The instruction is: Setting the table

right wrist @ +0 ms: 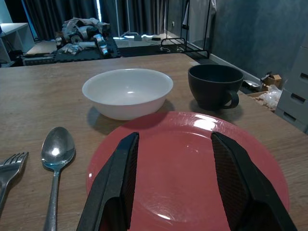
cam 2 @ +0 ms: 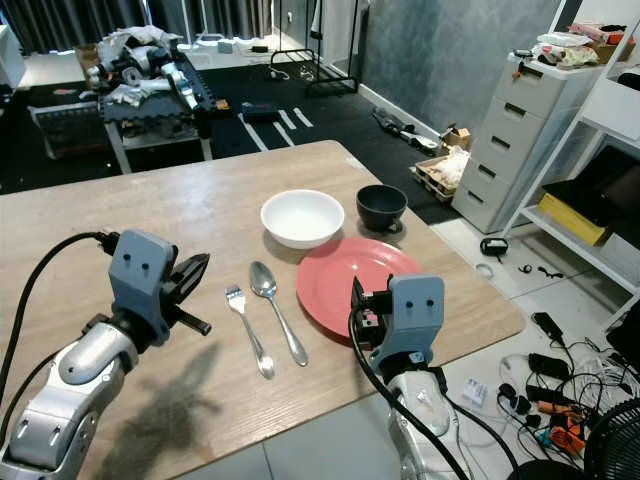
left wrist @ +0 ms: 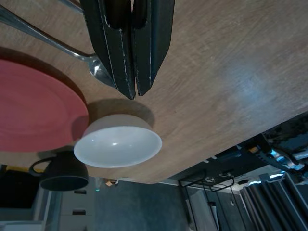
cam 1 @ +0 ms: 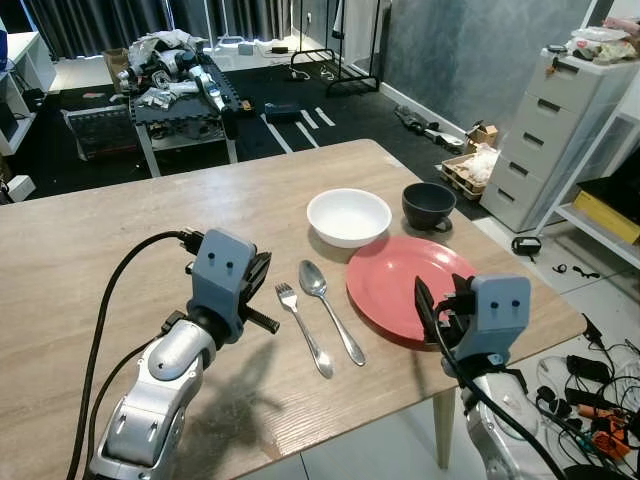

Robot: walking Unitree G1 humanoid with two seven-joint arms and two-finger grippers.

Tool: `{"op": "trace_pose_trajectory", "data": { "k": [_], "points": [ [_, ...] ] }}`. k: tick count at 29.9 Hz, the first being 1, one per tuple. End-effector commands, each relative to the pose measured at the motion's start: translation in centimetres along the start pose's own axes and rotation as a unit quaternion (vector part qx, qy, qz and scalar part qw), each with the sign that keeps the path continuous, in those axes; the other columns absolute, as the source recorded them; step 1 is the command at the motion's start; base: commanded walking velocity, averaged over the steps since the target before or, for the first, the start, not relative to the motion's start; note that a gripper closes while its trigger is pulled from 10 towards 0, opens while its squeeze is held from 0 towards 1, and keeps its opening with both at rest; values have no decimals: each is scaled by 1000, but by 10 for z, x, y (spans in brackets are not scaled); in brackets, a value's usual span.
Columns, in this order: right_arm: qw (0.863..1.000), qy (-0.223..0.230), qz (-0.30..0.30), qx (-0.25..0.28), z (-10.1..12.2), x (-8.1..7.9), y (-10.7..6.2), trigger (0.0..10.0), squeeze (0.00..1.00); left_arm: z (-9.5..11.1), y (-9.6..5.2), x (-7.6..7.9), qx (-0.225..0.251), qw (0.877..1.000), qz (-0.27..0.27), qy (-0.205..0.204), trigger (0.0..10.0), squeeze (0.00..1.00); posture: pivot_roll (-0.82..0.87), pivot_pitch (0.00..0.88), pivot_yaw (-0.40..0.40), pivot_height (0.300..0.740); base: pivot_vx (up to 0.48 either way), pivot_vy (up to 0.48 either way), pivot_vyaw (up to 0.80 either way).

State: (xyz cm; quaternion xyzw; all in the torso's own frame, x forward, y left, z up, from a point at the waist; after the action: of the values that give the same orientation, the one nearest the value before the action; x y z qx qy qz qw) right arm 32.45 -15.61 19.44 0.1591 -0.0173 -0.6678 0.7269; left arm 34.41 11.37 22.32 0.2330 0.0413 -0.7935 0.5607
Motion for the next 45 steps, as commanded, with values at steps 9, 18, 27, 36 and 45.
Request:
{"op": "trace_pose_trajectory", "data": {
  "k": [9, 18, 27, 36, 45],
  "points": [
    [1000, 11, -10, -7, -5, 5, 0, 10000, 0, -4, 2, -3, -7, 1000, 7, -4, 10000, 0, 36, 49, 96, 740, 0, 0, -217],
    [1000, 18, -17, -12, -9, 8, 0, 10000, 0, -6, 5, -1, -10, 1000, -6, -5, 10000, 0, 34, 48, 98, 740, 0, 0, -757],
    [1000, 17, -20, -15, -10, 8, 0, 10000, 0, -5, 7, 3, -9, 999, -27, -15, 10000, 0, 30, 50, 101, 740, 0, 0, -781],
    [1000, 18, -19, -18, -11, 7, 0, 10000, 0, -5, 8, 4, -7, 999, -35, -15, 10000, 0, 28, 51, 102, 740, 0, 0, -781],
    [999, 18, -19, -20, -12, 8, -1, 10000, 0, -5, 9, 5, -7, 999, -38, -15, 10000, 0, 26, 51, 101, 740, 0, 0, -781]
  ]
}}
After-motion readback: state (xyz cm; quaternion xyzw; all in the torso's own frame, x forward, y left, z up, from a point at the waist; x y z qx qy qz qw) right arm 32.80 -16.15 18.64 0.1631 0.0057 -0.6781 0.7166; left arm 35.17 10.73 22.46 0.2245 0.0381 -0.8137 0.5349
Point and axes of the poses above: a point about 5 cm out from each wrist's last joint towards the gripper, its own y axis pointing out of the wrist towards the gripper, its own z axis along the axis of the wrist's last joint, x = y × z, the point moved 4 cm from there along y, pointing out of the wrist towards the gripper, and after that the axes turned 13 degrees about y, right-handed, at the moved point
